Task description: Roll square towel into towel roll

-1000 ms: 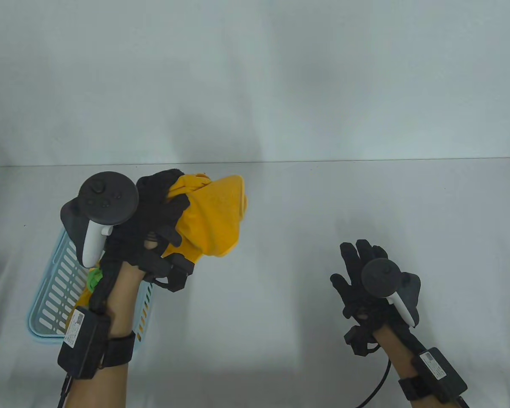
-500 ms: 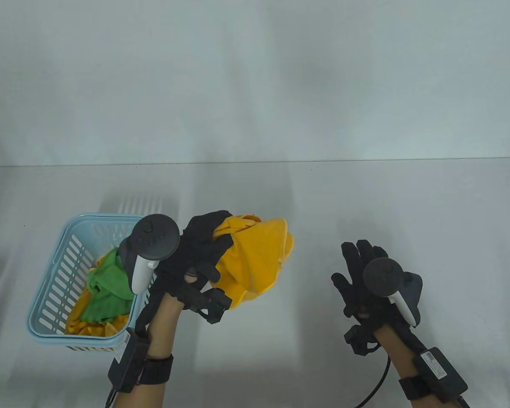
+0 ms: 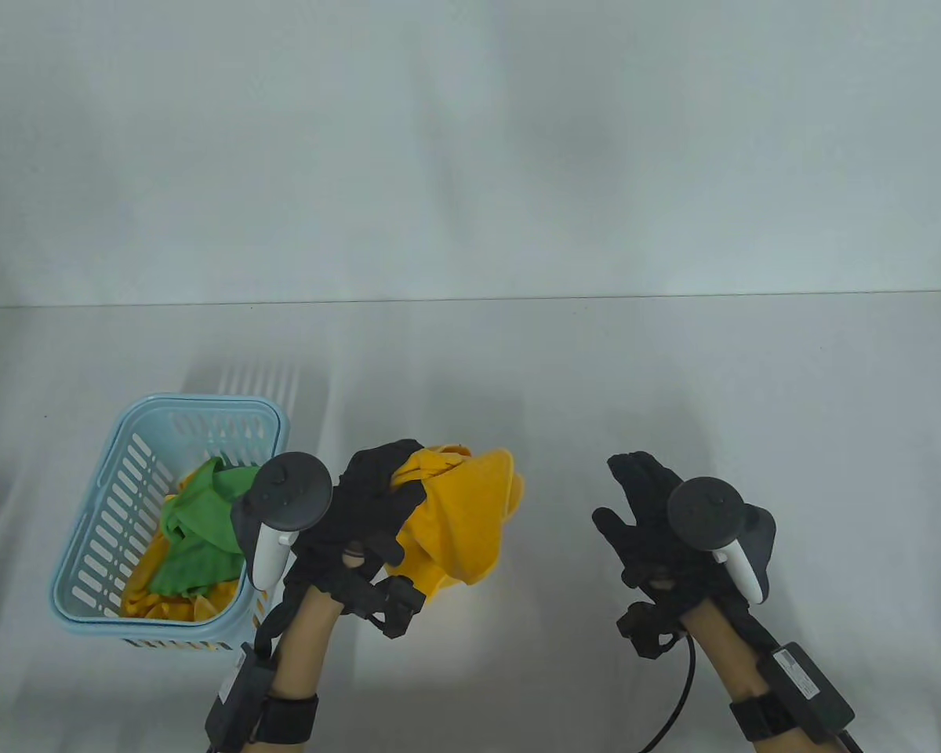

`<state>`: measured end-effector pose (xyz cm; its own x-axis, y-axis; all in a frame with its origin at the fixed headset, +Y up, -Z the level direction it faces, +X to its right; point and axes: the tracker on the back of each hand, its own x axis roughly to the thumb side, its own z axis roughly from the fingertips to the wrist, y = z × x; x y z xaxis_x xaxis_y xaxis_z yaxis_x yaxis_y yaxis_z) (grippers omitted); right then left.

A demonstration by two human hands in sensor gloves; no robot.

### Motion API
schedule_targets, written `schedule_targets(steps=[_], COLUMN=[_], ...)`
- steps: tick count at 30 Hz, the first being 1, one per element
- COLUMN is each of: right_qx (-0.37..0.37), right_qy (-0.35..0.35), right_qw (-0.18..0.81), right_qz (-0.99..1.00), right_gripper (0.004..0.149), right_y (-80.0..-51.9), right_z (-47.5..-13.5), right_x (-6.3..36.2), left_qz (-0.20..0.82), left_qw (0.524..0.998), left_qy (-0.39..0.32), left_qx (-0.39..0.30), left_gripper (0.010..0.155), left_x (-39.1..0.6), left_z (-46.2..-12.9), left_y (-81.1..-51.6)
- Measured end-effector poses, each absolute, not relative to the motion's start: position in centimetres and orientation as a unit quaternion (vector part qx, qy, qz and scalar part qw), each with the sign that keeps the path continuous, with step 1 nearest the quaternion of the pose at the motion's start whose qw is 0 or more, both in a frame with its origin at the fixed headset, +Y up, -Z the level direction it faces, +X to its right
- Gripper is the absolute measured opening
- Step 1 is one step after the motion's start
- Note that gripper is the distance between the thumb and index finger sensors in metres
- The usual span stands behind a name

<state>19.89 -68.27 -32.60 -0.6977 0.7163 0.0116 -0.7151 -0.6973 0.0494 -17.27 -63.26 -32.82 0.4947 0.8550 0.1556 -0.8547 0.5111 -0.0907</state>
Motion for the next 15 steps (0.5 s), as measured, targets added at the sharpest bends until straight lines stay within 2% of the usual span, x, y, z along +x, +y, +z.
schedule_targets(steps=[4,10,15], right_qx=[0.045,0.079,0.067], right_qy=[0.056,0.083,0.100], right_qw=[0.464,0.515,0.538], right_qz=[0.883,0.850,0.834], right_gripper=[0.070,0.065,0.061], right_y=[-68.3,-68.1,-68.2], right_z=[-32.2,-31.6,-31.4], right_x=[18.6,16.9,16.3], left_qz=[0.508,0.511,0.506], left_qw=[0.856,0.852,0.852], left_qy=[-0.097,-0.113,-0.128], left_qx=[-0.008,-0.019,-0.030], left_gripper=[0.055,0.055,0.055], left_x=[-17.0,-15.6,-14.1], left_z=[-32.8,-32.6,-32.5], left_y=[-63.4,-63.5,-63.6])
